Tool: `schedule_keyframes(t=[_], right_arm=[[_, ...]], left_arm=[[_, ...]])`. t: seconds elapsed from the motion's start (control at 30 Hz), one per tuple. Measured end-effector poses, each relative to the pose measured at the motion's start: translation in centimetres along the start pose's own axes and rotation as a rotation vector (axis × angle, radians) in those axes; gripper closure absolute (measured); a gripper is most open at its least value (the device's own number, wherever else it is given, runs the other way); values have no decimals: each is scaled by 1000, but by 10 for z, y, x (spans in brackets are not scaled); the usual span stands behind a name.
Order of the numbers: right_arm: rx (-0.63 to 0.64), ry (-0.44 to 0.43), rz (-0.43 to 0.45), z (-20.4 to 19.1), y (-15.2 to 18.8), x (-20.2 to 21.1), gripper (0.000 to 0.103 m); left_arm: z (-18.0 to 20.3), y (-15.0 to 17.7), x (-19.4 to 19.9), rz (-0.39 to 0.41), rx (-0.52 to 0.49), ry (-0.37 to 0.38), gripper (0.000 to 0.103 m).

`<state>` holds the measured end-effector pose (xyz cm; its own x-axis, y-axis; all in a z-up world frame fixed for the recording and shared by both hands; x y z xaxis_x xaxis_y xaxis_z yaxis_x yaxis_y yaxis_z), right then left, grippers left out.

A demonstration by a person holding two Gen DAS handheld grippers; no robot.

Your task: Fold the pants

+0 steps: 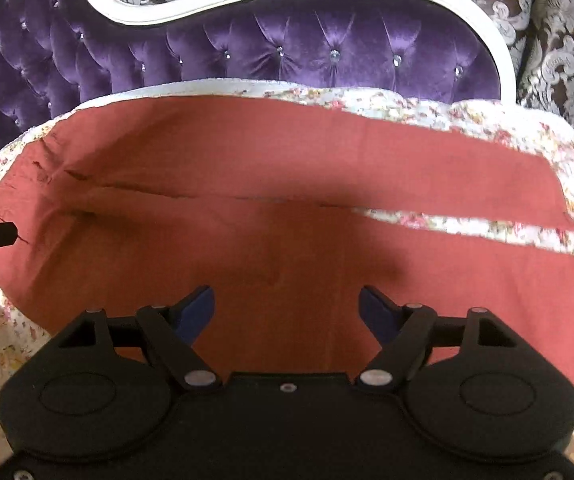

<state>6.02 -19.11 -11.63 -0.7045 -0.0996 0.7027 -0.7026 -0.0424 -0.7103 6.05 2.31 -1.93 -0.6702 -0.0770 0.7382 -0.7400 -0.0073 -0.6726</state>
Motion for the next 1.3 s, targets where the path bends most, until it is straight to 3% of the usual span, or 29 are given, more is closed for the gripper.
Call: schedule_keyframes(t=[0.17,0.3,0.7,0.93,1.3], right_arm=[[39,0,24,11,-16,-7,25],[53,-15,26,25,-30,-17,36],[197,-84,108,50,-83,-51,40],[292,-164,104,40,-121,-102,40],[254,-225,31,61,-173,-192,40]], left_arm=[[2,-5,-11,-9,-3,20,73],[3,-7,-24,-34,5,40,73],[0,-3,-83,-152,17,65,73],[-6,-3,-96,-164,-1,68,73],[-5,-5,-96,-156,-36,68,72]])
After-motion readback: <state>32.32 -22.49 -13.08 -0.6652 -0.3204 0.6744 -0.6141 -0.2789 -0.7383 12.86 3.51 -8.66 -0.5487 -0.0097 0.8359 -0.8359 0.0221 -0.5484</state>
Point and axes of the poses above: each gripper's, at about its wrist camera, not at the fingertips, and x roughly against the way its jaws point, z to its right, y to its underside, the point moved 4 cm from there along -x, roughly the way its jaws point, and after that the axes turned 5 degrees about x, right-handed, at the moved point
